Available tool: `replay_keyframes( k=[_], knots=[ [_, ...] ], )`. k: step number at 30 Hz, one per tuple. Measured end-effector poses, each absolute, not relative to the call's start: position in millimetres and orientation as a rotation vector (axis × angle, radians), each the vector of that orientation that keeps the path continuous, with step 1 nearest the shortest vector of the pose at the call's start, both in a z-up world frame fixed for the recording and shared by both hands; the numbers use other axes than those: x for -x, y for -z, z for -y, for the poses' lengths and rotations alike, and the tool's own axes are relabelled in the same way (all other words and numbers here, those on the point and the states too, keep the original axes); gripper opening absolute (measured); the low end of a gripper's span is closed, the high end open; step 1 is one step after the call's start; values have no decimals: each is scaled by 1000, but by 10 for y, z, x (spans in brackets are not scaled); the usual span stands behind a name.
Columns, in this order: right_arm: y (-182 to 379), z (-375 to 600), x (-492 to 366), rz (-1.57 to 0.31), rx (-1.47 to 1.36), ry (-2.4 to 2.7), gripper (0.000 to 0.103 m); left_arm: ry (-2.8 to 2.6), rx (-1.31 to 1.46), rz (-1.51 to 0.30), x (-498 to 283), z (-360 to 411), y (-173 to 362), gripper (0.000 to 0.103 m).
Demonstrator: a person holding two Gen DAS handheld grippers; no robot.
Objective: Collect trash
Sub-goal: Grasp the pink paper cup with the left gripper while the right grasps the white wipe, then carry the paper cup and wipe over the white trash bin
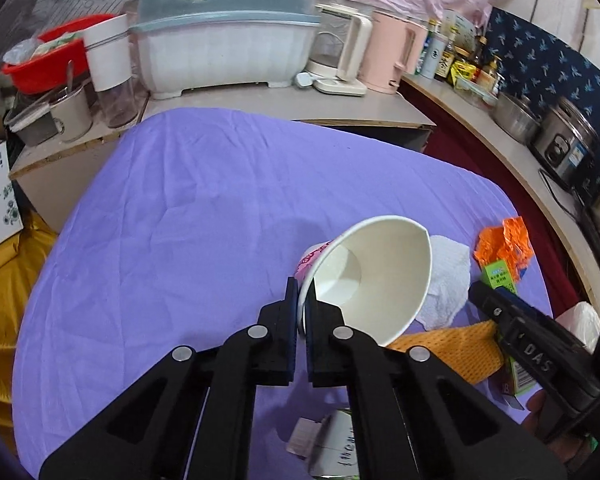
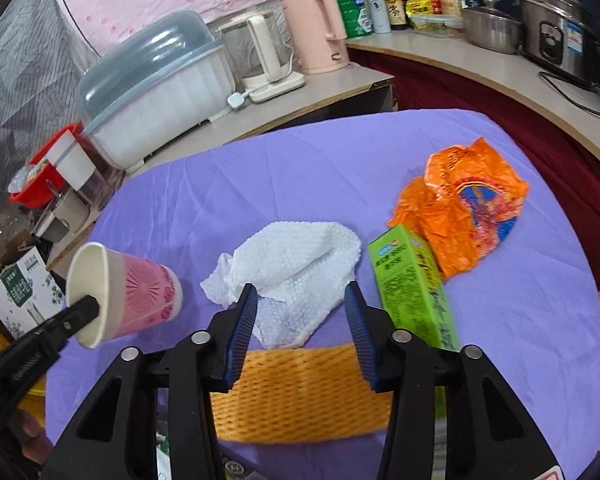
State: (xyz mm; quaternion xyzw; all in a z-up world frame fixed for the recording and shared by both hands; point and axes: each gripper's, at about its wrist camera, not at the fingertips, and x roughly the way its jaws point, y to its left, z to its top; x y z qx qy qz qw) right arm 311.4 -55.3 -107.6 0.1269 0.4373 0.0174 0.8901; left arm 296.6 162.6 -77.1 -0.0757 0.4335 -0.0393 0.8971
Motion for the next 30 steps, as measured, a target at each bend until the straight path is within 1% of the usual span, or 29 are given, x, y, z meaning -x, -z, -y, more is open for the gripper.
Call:
replay_keyframes(
  k=[1, 6, 7, 8, 11, 12, 15, 19, 30],
  knots=[
    [1122, 532, -3154, -923, -258, -39, 36, 77, 159, -898, -2978, -1649, 775, 3],
    [1305, 537, -3253, -968, -252, -21, 31, 76, 173, -906, -3023, -1707, 813, 3],
    [1319, 537, -3259, -969, -248, -16, 26, 76, 174, -908, -3035, -1698, 823, 3],
    [1331, 521, -3266, -969, -237, -15, 25, 79, 177, -910, -3043, -1699, 833, 3],
    [1377, 477, -3293, -986, -222, -24, 14, 81, 186, -915, -3055, -1703, 860, 3],
    [1392, 464, -3299, -991, -215, -26, 6, 80, 188, -917, -3056, -1703, 863, 3],
    [1375, 451, -3278, -981, -213, -35, 4, 79, 190, -918, -3054, -1698, 858, 3],
    [1170, 483, -3178, -922, -223, -46, 4, 81, 194, -911, -3015, -1696, 805, 3],
    [210, 784, -2744, -727, -262, -38, 3, 126, 186, -834, -2686, -1490, 332, 3]
  ],
)
